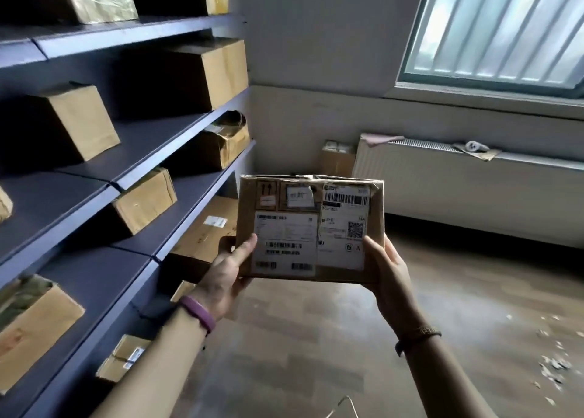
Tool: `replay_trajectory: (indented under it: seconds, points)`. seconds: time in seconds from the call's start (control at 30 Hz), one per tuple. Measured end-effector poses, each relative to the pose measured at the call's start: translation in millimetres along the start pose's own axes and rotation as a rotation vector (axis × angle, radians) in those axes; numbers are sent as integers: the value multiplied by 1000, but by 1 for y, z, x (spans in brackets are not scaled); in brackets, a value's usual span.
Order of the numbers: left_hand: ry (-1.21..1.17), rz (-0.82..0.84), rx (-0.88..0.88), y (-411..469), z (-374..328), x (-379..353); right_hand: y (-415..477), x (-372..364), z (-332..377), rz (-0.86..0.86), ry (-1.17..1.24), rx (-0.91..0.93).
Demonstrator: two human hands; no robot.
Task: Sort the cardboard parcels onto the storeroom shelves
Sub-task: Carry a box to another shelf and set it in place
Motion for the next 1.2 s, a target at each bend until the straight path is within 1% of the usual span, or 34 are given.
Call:
replay_trajectory:
  seconds: [0.17,0.33,0.6,0.83,1.0,1.2]
  points:
    - [42,40,-28,85,-17,-46,88,-8,-2,-32,6,0]
    - [8,-24,-13,188,-33,-99,201,-12,-2,-43,32,-1]
    - [20,-35,-19,356,-69,-200,398,-26,12,-18,29,-9]
    - [-9,-75,39,466,-96,-262,530,-42,21,5,30,-8]
    - [6,-44,38,556,-111,-300,622,-56,10,-27,-2,-4]
    - [34,-37,60,693,-125,-339,748,-84,-6,-89,-28,-14]
Point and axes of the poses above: each hand's wrist, its own y-axis towards the middle knuckle, its own x-axis out of the back of the hand, z = x × y, the point moved 7 cm from there along y, towards the middle knuckle, and after that the axes turned 14 degrees about -z, right-handed, at the moved point
